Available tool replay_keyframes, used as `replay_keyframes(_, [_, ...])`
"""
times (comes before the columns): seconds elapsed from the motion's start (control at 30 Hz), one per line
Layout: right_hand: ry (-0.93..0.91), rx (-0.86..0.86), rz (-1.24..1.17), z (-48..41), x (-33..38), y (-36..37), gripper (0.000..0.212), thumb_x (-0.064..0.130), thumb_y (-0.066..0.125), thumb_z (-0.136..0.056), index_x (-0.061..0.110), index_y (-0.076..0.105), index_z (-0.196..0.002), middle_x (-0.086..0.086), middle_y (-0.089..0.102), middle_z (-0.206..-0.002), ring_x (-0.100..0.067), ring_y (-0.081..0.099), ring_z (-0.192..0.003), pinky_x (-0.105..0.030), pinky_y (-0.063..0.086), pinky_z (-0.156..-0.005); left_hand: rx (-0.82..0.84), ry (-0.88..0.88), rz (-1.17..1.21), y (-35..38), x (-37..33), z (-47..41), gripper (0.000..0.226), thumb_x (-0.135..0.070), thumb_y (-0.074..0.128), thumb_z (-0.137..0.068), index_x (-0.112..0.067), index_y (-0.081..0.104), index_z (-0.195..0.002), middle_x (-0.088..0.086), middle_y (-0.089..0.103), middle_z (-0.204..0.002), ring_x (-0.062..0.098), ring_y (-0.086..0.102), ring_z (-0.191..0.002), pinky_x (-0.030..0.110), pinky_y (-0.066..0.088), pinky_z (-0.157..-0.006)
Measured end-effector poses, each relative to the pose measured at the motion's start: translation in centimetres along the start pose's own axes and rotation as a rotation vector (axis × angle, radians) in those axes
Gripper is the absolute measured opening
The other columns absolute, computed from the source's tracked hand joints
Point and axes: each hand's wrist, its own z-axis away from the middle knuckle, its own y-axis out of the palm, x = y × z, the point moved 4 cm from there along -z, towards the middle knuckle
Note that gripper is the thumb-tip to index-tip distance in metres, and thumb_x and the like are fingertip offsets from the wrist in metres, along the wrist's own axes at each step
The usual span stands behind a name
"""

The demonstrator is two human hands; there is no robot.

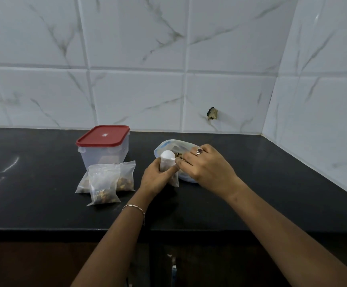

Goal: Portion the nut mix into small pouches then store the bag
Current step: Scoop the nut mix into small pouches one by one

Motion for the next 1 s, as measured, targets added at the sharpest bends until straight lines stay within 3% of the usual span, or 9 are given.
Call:
replay_keyframes(0.17, [0.026,-0.088,-0.013,1.0,0.2,-0.1,0.015,0.011,0.058,-0.093,0.016,0.069,-0.102,-0.001,0.068,-0.087,-0.021,0.063,-0.073,-0.034,0.047,-0.067,0.007,0.011,0.015,0.1,-0.1,0.0,0.044,-0.04,0.071,-0.082,-0.026,0.054,-0.12,0.001,0.064,-0.12,0.019,0.06,-0.11,0.041,0.051,-0.095])
replay_keyframes(0.23, [0.118,-0.072,-0.091,1.3,0.1,-0.1,0.019,0.011,0.062,-0.089,0.017,0.069,-0.106,0.001,0.07,-0.092,-0.02,0.065,-0.077,-0.035,0.047,-0.07,0.009,0.004,0.024,0.1,0.0,-0.1,0.04,-0.043,0.072,-0.08,-0.029,0.055,-0.114,-0.001,0.065,-0.116,0.016,0.061,-0.108,0.04,0.052,-0.095])
replay_keyframes(0.3, [0.349,-0.072,-0.28,1.6,-0.5,-0.3,0.026,0.01,0.063,-0.086,0.02,0.069,-0.109,0.005,0.071,-0.095,-0.015,0.065,-0.081,-0.033,0.046,-0.073,0.003,-0.004,0.039,0.1,0.0,-0.1,0.034,-0.045,0.074,-0.078,-0.033,0.058,-0.105,-0.005,0.068,-0.11,0.013,0.063,-0.104,0.039,0.053,-0.093])
replay_keyframes(0.4, [0.9,-0.095,-0.729,3.3,-1.9,0.7,0.021,0.014,0.059,-0.092,0.025,0.07,-0.106,0.013,0.071,-0.091,-0.002,0.061,-0.076,-0.028,0.049,-0.07,0.011,-0.008,0.052,0.1,0.0,-0.1,0.037,-0.045,0.075,-0.077,-0.03,0.061,-0.108,-0.006,0.069,-0.109,0.011,0.064,-0.103,0.04,0.053,-0.093])
replay_keyframes(0.5, [1.364,-0.036,-1.072,6.3,-2.7,3.6,0.016,0.019,0.058,-0.094,0.031,0.067,-0.095,0.009,0.072,-0.086,-0.008,0.067,-0.08,-0.034,0.056,-0.07,0.024,-0.007,0.042,0.2,-0.2,-0.1,0.041,-0.043,0.074,-0.079,-0.027,0.058,-0.113,-0.005,0.066,-0.114,0.013,0.062,-0.106,0.038,0.053,-0.094])
replay_keyframes(0.57, [1.5,0.069,-1.095,8.1,-2.9,5.4,0.014,0.018,0.06,-0.092,0.031,0.064,-0.086,0.006,0.072,-0.089,-0.014,0.067,-0.085,-0.037,0.055,-0.075,0.026,-0.001,0.039,0.2,-0.4,0.0,0.04,-0.042,0.074,-0.079,-0.028,0.056,-0.113,-0.004,0.065,-0.115,0.013,0.062,-0.107,0.038,0.053,-0.094])
replay_keyframes(0.7, [1.534,0.22,-1.005,10.0,-2.6,7.1,0.009,0.023,0.062,-0.09,0.03,0.062,-0.085,0.009,0.073,-0.087,-0.013,0.066,-0.082,-0.039,0.054,-0.075,0.029,0.0,0.044,0.4,-0.6,0.0,0.041,-0.04,0.074,-0.08,-0.029,0.052,-0.114,-0.006,0.062,-0.116,0.014,0.059,-0.11,0.035,0.051,-0.095])
replay_keyframes(0.83, [1.463,0.249,-0.912,9.7,-3.1,7.9,0.008,0.017,0.062,-0.091,0.021,0.067,-0.097,0.004,0.067,-0.092,-0.015,0.063,-0.084,-0.026,0.044,-0.065,0.016,-0.003,0.024,0.5,-0.5,-0.1,0.05,-0.041,0.074,-0.08,-0.025,0.048,-0.121,-0.004,0.058,-0.122,0.016,0.055,-0.115,0.038,0.048,-0.099])
replay_keyframes(1.0, [1.283,0.32,-0.661,8.9,-3.5,8.3,0.01,0.018,0.063,-0.089,0.017,0.069,-0.096,-0.001,0.057,-0.108,-0.021,0.059,-0.092,-0.029,0.045,-0.077,0.021,-0.03,-0.05,0.6,-0.2,-0.2,0.066,-0.045,0.073,-0.08,-0.019,0.04,-0.132,-0.001,0.049,-0.131,0.019,0.049,-0.122,0.04,0.045,-0.103])
